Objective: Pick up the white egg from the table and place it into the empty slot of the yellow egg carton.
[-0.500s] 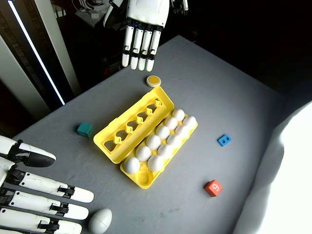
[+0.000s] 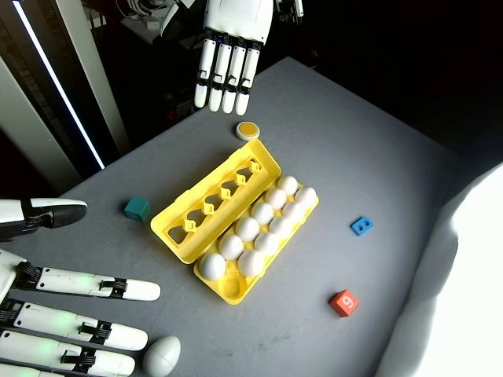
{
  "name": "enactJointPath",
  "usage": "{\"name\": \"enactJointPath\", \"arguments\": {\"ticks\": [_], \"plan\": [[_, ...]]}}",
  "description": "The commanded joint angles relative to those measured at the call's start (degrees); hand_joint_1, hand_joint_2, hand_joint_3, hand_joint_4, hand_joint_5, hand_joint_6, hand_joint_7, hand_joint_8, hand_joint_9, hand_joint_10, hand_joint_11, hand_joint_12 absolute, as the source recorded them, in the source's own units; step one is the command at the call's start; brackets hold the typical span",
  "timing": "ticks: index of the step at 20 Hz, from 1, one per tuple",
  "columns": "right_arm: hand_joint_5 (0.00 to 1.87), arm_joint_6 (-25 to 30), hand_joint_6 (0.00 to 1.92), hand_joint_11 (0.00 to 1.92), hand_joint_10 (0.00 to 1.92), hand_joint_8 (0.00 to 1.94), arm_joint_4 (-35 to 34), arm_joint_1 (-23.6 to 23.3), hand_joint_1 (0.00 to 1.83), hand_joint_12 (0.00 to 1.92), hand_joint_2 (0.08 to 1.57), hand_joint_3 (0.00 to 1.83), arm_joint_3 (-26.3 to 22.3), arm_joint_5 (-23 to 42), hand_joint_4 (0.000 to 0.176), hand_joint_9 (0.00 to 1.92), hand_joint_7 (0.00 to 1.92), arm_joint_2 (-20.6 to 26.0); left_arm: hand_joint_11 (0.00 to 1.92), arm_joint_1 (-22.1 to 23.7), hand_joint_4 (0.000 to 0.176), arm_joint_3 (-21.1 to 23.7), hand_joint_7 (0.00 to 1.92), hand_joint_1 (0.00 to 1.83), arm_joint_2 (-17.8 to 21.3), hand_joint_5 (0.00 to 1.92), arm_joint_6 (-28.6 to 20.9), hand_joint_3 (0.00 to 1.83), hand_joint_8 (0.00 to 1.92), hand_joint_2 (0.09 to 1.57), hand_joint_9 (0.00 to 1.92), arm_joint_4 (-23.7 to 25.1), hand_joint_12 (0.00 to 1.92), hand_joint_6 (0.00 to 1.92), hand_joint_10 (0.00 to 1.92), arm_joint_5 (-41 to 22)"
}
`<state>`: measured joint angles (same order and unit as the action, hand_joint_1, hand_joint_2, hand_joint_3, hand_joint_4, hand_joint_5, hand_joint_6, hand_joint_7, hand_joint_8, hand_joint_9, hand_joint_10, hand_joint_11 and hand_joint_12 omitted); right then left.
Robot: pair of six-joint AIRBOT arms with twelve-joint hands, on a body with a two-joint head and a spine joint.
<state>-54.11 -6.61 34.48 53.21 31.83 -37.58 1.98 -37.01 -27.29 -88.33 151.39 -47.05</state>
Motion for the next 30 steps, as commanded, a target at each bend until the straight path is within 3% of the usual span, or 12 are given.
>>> {"name": "enactJointPath", "arguments": {"ticks": [1, 3, 4, 5, 8, 9, 13, 16, 19, 27, 29, 30], "plan": [[0.09, 0.3, 0.01, 0.00, 0.00, 0.00, -0.7, -0.4, 0.14, 0.00, 0.80, 0.02, 0.1, 6.7, 0.172, 0.00, 0.00, 0.4, 0.02, 0.8, 0.000, -0.2, 0.03, 0.00, 0.2, 0.06, 0.1, 0.02, 0.01, 1.08, 0.01, -2.6, 0.01, 0.01, 0.01, 3.7], [0.07, 0.3, 0.00, 0.00, 0.00, 0.00, -0.7, -0.4, 0.17, 0.00, 0.79, 0.01, 0.1, 6.7, 0.176, 0.00, 0.00, 0.4, 0.04, 1.1, 0.000, -0.5, 0.06, 0.00, 0.2, 0.09, 0.2, 0.00, 0.00, 1.09, 0.05, -2.8, 0.02, 0.00, 0.01, 3.7], [0.11, 0.3, 0.02, 0.00, 0.00, 0.00, -0.7, -0.4, 0.22, 0.00, 0.78, 0.00, 0.1, 6.7, 0.164, 0.00, 0.00, 0.3, 0.01, 1.5, 0.000, -0.6, 0.03, 0.00, 0.2, 0.05, 0.2, 0.01, 0.00, 1.10, 0.01, -2.8, 0.01, 0.00, 0.00, 3.7], [0.37, 0.3, 0.05, 0.00, 0.00, 0.00, -0.7, -0.4, 0.29, 0.00, 0.77, 0.00, 0.1, 6.7, 0.117, 0.00, 0.00, 0.3, 0.03, 1.6, 0.000, -0.7, 0.04, 0.00, 0.2, 0.06, 0.2, 0.00, 0.00, 1.10, 0.02, -2.8, 0.02, 0.01, 0.01, 3.7], [0.45, 0.3, 0.02, 0.00, 0.00, 0.00, -0.7, -0.4, 0.31, 0.00, 0.77, 0.00, 0.1, 6.7, 0.105, 0.00, 0.00, 0.2, 0.03, 1.9, 0.000, -0.6, 0.04, 0.00, 0.1, 0.06, 0.3, 0.00, 0.01, 1.09, 0.03, -2.7, 0.02, 0.01, 0.01, 3.7], [0.67, 0.3, 0.05, 0.00, 0.00, 0.00, -0.7, -0.4, 0.43, 0.00, 0.78, 0.00, 0.1, 6.7, 0.076, 0.00, 0.00, 0.2, 0.03, 2.0, 0.000, -0.5, 0.06, 0.00, 0.1, 0.09, 0.3, 0.00, 0.01, 1.09, 0.04, -2.7, 0.02, 0.02, 0.01, 3.7], [0.76, -0.7, 0.05, 0.00, 0.00, 0.00, -0.7, -0.4, 0.51, 0.00, 0.80, 0.01, 0.1, 4.8, 0.056, 0.00, 0.00, 0.0, 0.00, 1.9, 0.000, -0.3, 0.00, 0.00, 0.1, 0.03, 0.2, 0.00, 0.00, 1.09, 0.00, -2.7, 0.00, 0.00, 0.00, 3.7], [0.90, -4.7, 0.05, 0.00, 0.00, 0.00, -0.7, -1.1, 0.63, 0.00, 0.79, 0.00, 0.3, 3.7, 0.016, 0.00, 0.00, -1.0, 0.00, 2.0, 0.000, -0.3, 0.00, 0.00, 0.1, 0.03, 0.2, 0.00, 0.00, 1.10, 0.00, -2.7, 0.00, 0.00, 0.00, 3.7], [0.90, -6.4, 0.04, 0.00, 0.00, 0.00, -0.7, -2.1, 0.58, 0.00, 0.80, 0.01, 1.6, 1.4, 0.043, 0.00, 0.00, -3.0, 0.00, 2.2, 0.000, -0.3, 0.00, 0.00, 0.1, 0.01, 0.2, 0.00, 0.00, 1.09, 0.00, -2.8, 0.00, 0.00, 0.00, 3.7], [0.87, -8.2, 0.02, 0.00, 0.00, 0.00, -0.7, -2.0, 0.65, 0.00, 0.79, 0.00, 11.3, 1.1, 0.034, 0.00, 0.00, -11.3, 0.00, 2.2, 0.000, -0.3, 0.00, 0.00, 0.2, 0.00, 0.2, 0.00, 0.00, 1.09, 0.00, -2.8, 0.00, 0.00, 0.00, 3.7], [0.82, -9.3, 0.00, 0.00, 0.00, 0.00, -0.7, -2.1, 0.65, 0.00, 0.80, 0.00, 13.2, 2.0, 0.049, 0.00, 0.00, -12.8, 0.00, 2.2, 0.000, -0.3, 0.00, 0.00, 0.2, 0.00, 0.2, 0.00, 0.00, 1.08, 0.00, -2.8, 0.00, 0.00, 0.00, 3.7], [0.82, -9.7, 0.00, 0.00, 0.00, 0.00, -0.7, -2.3, 0.67, 0.00, 0.80, 0.00, 14.1, 2.4, 0.037, 0.00, 0.00, -13.4, 0.00, 2.2, 0.000, -0.3, 0.00, 0.00, 0.2, 0.00, 0.2, 0.00, 0.00, 1.09, 0.00, -2.8, 0.00, 0.00, 0.00, 3.7]]}}
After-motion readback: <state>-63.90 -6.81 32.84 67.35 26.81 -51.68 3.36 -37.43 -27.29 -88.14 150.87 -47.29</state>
